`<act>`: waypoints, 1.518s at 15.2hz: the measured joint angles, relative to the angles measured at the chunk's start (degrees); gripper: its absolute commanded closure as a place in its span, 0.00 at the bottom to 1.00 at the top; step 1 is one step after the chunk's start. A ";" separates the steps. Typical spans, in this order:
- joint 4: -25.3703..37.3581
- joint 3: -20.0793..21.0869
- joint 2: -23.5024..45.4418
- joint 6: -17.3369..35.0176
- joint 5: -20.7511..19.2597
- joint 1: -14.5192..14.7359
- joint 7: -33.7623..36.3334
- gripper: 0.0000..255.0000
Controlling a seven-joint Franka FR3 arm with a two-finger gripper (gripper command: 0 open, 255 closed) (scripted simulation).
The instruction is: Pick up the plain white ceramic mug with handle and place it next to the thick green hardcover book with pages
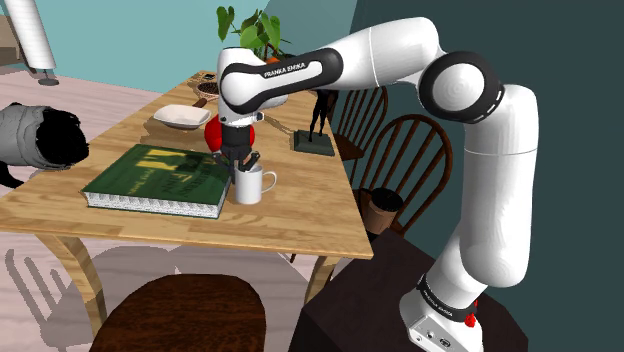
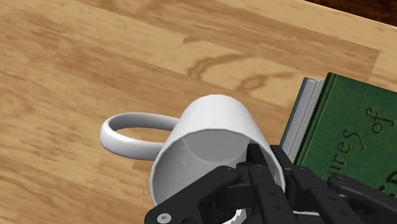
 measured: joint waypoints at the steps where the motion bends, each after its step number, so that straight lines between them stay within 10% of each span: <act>1: -0.14 0.00 0.09 0.24 -0.02 0.04 0.05 1.00; 6: -0.33 0.01 0.10 0.46 -0.02 0.06 0.06 1.00; 7: -0.33 0.01 0.10 0.46 -0.02 0.05 0.06 0.00; 23: 5.71 0.02 -0.78 -6.44 0.11 -0.16 -0.01 0.00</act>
